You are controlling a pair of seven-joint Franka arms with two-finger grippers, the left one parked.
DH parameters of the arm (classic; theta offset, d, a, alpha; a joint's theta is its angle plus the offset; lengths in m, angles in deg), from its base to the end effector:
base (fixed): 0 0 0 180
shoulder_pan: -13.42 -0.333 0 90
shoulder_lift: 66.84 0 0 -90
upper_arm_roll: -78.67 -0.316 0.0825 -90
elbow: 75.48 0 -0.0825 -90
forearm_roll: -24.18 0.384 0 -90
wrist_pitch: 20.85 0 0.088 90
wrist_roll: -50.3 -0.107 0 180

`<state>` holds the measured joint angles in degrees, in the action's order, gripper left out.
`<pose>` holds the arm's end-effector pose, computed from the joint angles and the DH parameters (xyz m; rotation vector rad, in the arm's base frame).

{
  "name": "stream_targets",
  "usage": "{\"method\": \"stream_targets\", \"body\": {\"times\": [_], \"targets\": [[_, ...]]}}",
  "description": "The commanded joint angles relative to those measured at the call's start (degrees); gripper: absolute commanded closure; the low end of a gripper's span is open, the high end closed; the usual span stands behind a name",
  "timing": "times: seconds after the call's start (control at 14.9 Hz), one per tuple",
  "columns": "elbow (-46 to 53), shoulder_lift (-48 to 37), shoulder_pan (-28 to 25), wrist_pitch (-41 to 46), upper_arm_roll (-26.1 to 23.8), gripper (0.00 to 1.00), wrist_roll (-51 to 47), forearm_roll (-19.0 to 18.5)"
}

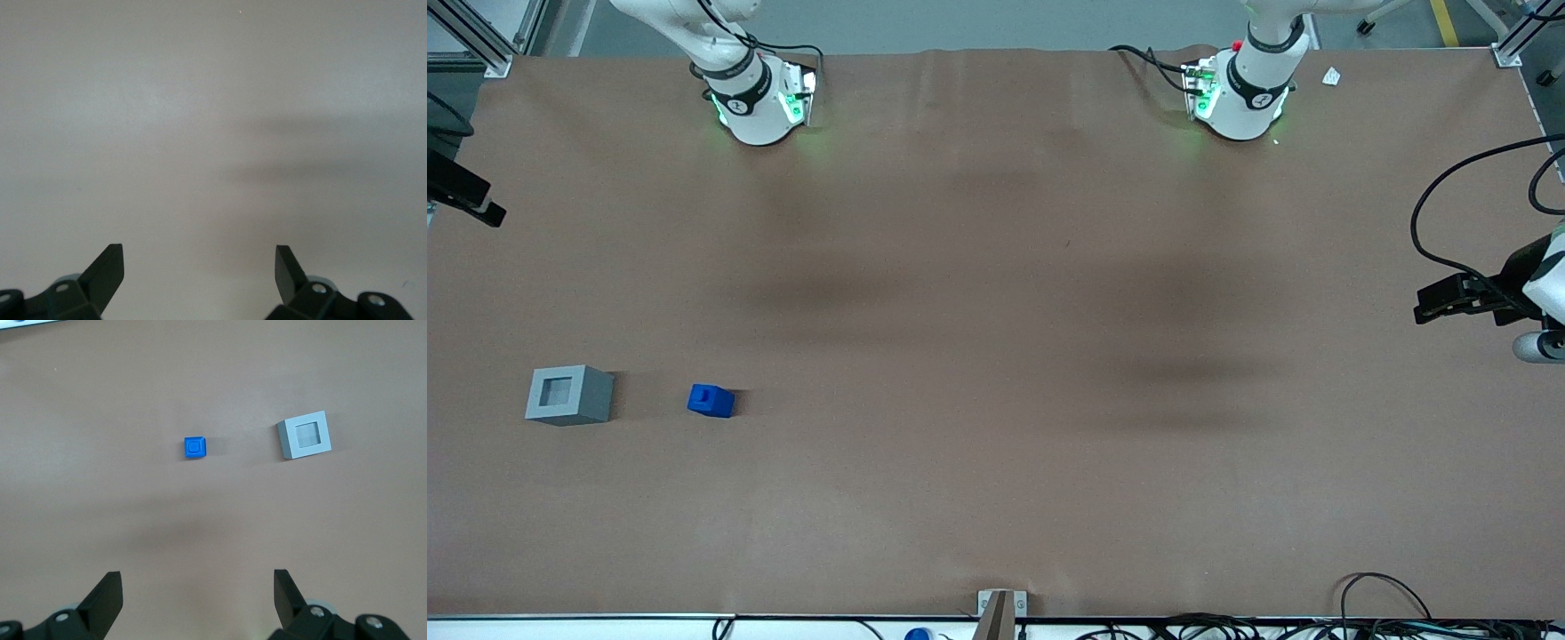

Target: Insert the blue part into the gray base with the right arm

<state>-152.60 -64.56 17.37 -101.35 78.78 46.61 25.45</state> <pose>0.5461 -0.0361 0.6919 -3.1130 0.2048 -0.0301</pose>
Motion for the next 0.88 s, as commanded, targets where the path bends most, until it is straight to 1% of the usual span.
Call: {"method": "stream_targets", "body": {"times": [0.0,0.54,0.67,0.81], "targets": [[0.4,-0.1,0.3,0.5,-0.3,0.0,0.7,0.8],[0.0,0.7,0.4,-0.6,-0.3,0.0,0.8,0.8],[0.0,1.4,0.4,-1.5,-0.3,0.0,1.1,1.6],[0.0,1.4,0.4,-1.5,-0.3,0.0,5.7,1.1]]}}
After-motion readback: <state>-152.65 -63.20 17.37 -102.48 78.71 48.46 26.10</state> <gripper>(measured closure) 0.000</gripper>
